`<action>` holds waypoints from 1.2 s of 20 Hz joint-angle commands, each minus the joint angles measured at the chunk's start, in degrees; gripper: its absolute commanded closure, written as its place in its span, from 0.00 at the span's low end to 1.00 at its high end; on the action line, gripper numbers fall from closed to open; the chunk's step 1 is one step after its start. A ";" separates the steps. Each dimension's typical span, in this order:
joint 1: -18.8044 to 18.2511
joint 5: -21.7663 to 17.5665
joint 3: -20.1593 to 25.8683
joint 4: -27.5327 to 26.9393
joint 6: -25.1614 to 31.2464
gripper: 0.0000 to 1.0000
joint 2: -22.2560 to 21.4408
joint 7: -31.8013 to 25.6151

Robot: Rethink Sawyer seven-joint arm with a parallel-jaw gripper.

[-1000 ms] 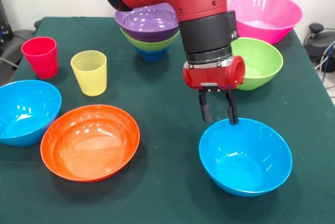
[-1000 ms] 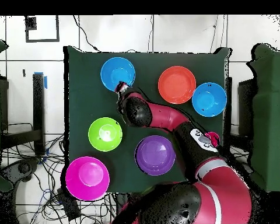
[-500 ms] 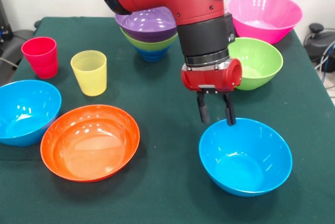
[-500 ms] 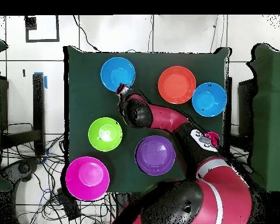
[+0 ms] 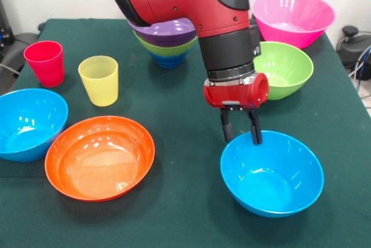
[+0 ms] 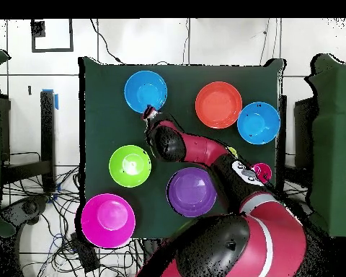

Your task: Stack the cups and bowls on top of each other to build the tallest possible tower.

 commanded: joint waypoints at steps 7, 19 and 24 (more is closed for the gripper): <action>1.47 -2.72 -1.21 -0.45 -1.50 0.00 1.23 3.90; 1.93 -2.44 -1.31 -0.28 -1.07 0.00 0.94 3.98; 1.97 -2.91 -1.27 -0.23 -2.24 1.00 0.69 4.07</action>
